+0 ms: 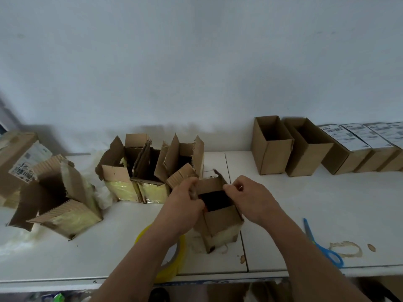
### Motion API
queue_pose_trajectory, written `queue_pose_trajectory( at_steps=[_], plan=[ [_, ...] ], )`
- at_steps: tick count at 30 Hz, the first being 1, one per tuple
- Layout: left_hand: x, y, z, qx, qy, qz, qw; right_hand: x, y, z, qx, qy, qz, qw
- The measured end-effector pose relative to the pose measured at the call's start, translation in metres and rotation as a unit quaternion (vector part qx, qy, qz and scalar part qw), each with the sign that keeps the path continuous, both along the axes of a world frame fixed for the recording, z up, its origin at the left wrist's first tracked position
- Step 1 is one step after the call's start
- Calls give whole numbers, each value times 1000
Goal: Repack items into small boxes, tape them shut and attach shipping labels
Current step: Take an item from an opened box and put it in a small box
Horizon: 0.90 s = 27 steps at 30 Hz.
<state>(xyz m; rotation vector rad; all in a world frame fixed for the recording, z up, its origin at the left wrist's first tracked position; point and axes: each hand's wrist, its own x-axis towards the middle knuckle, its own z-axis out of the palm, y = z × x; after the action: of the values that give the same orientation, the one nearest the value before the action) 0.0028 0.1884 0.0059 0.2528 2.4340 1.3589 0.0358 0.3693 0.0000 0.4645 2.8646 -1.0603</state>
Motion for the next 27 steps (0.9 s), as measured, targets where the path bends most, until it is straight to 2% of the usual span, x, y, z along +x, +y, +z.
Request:
queue_pose_trajectory(
  at_steps=[4, 9, 11, 13, 15, 17, 19, 21, 22, 24, 27],
  plan=[
    [-3, 0, -2, 31, -38, 17, 999, 1, 16, 0, -99, 11, 25, 995],
    [-10, -5, -8, 46, -35, 48, 997, 6, 33, -12, -241, -47, -48, 968],
    [-11, -6, -10, 68, -35, 57, 995, 7, 33, -19, -300, -61, -77, 949],
    [-12, -4, -14, 78, -27, 69, 994, 7, 31, -23, -381, -77, -114, 914],
    [-10, 1, -17, 3, 34, 62, 998, 7, 29, -24, -442, -87, -141, 882],
    [-9, 4, -24, -123, 134, 43, 982, 7, 26, -23, -473, -86, -164, 861],
    [-8, 3, -33, -219, 261, 21, 940, 7, 21, -22, -483, -84, -184, 852],
    [-10, 2, -39, -265, 355, -10, 896, 7, 16, -23, -490, -83, -202, 844],
    [-11, 2, -38, -283, 369, -30, 885, 7, 15, -23, -492, -82, -209, 841],
    [-12, 0, -35, -304, 348, -67, 884, 6, 11, -23, -488, -76, -218, 841],
    [-18, -7, -28, -264, 258, -69, 927, 6, 6, -19, -474, -63, -228, 848]
  ],
)
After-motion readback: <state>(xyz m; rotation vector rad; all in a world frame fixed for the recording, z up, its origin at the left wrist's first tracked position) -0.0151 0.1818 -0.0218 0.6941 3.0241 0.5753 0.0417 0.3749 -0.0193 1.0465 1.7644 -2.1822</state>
